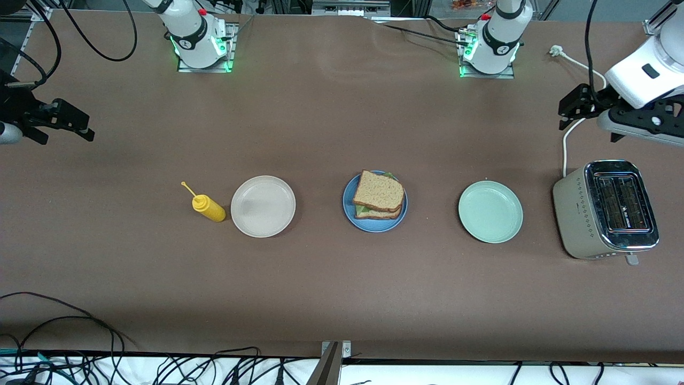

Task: Make sandwich in blue plate with both arms

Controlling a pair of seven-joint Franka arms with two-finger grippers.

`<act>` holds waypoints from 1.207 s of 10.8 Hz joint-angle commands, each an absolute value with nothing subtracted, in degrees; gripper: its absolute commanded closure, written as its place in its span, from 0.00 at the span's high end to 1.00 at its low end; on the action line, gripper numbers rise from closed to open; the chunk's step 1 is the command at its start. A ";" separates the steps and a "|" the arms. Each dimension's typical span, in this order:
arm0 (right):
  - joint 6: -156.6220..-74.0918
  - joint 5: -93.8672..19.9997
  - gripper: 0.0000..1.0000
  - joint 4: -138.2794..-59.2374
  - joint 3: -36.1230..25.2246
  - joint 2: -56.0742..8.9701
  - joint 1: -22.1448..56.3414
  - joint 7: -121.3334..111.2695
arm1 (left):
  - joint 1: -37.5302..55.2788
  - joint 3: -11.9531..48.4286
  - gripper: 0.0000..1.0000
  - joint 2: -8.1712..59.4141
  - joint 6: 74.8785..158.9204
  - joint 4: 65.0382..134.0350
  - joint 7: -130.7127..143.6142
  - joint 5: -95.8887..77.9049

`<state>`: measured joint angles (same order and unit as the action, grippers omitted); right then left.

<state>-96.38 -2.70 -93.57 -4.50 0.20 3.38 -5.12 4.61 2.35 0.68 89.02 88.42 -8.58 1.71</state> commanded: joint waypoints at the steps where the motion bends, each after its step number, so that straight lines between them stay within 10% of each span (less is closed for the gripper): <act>1: -95.54 -3.52 1.00 -92.90 -4.48 0.18 3.52 -4.74 | 3.96 2.02 1.00 -3.34 93.08 95.18 -7.47 -2.29; 13: -95.54 -3.43 1.00 -92.99 -4.48 0.18 3.78 -5.63 | -0.09 5.27 1.00 -2.20 88.33 93.96 -6.06 -2.20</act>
